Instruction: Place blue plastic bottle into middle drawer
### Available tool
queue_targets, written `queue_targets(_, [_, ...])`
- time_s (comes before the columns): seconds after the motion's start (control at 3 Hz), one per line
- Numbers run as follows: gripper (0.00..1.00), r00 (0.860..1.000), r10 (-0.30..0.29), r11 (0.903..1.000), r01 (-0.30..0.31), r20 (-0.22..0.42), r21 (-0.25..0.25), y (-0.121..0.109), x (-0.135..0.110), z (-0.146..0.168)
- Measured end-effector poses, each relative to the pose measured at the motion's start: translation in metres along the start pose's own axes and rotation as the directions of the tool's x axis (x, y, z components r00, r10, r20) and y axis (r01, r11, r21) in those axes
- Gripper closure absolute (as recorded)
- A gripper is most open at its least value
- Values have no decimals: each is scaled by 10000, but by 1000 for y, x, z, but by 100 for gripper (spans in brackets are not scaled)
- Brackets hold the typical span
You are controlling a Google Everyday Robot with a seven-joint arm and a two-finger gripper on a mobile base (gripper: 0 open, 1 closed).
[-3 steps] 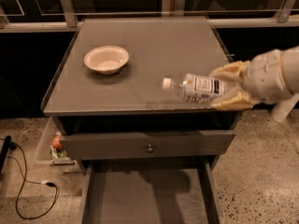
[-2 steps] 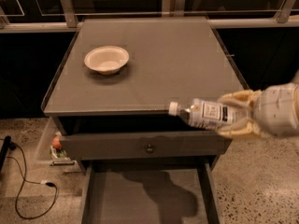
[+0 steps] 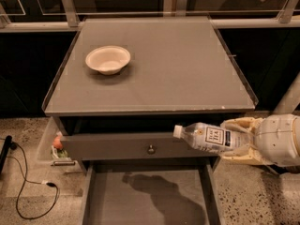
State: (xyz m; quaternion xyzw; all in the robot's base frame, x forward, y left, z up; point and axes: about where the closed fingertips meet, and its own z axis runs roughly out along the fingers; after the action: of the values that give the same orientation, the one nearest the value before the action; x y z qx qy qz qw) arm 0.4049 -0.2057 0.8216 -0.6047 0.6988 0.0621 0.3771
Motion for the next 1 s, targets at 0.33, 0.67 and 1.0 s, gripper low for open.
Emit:
queue_targets(0.33, [100, 9985, 528, 9977, -520, 156, -443, 30, 18, 28])
queue_targets(0.67, [100, 9879, 1549, 9819, -1534, 50, -1107, 88, 59, 79])
queue_targets(1.0, [100, 9694, 2452, 9531, -2396, 78, -1848, 147, 87, 137])
